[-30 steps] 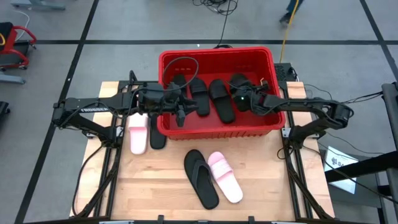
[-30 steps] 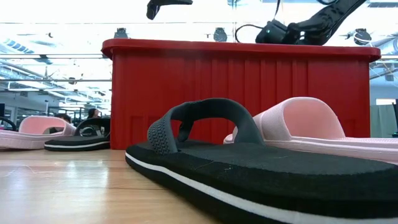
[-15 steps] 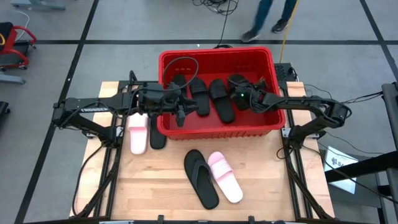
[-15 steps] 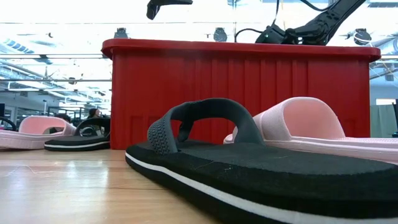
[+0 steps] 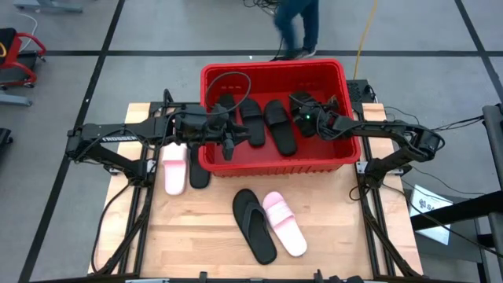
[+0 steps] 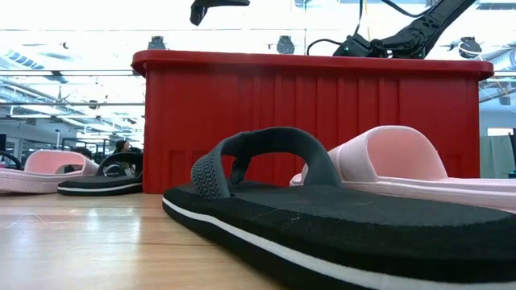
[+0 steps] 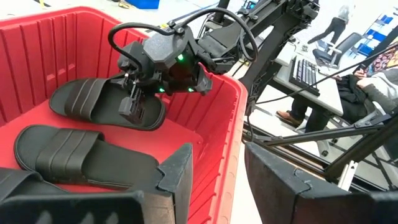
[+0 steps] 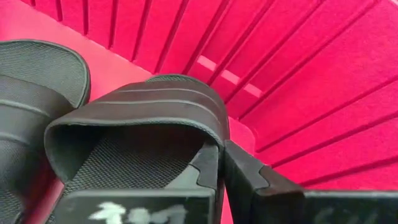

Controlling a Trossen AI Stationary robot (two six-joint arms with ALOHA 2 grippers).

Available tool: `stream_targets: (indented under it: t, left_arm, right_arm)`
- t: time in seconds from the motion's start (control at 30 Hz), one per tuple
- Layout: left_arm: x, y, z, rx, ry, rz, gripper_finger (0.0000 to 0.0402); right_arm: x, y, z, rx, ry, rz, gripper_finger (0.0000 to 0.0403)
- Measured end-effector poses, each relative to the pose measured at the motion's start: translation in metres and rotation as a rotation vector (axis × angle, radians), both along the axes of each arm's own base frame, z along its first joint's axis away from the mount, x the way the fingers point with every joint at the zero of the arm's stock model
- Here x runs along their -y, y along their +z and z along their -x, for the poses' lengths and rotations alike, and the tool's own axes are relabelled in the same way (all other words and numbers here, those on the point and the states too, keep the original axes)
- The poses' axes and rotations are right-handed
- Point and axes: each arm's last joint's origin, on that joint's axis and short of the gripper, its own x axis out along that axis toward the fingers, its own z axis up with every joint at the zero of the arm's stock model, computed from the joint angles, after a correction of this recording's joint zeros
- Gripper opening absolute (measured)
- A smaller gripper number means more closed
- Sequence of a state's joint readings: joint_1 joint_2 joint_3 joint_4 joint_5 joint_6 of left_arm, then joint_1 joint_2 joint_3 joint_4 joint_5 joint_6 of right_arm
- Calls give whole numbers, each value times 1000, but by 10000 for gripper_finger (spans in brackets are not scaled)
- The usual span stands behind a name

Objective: Pick and place slides into bin
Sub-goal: Put the black slide into the red bin

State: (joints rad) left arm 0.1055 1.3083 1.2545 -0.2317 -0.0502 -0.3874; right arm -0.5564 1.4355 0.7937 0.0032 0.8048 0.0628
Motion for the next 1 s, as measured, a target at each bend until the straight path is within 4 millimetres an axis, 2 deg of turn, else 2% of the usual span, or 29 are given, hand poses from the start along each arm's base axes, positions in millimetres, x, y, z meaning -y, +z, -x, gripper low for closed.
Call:
stream_targets:
  t: [0.23, 0.6, 0.73, 1.0]
  left_arm:
    - [0, 0, 0, 0, 0, 0, 141]
    - [0, 0, 0, 1, 1, 2, 141]
    - [0, 0, 0, 1, 1, 2, 141]
    - [0, 0, 0, 2, 2, 7, 141]
  right_arm:
    - [-1, -2, -3, 41, 89, -67, 10]
    - [2, -2, -1, 43, 81, -71, 14]
    - [2, -2, -1, 43, 82, -72, 37]
    - [2, -2, -1, 41, 81, -72, 114]
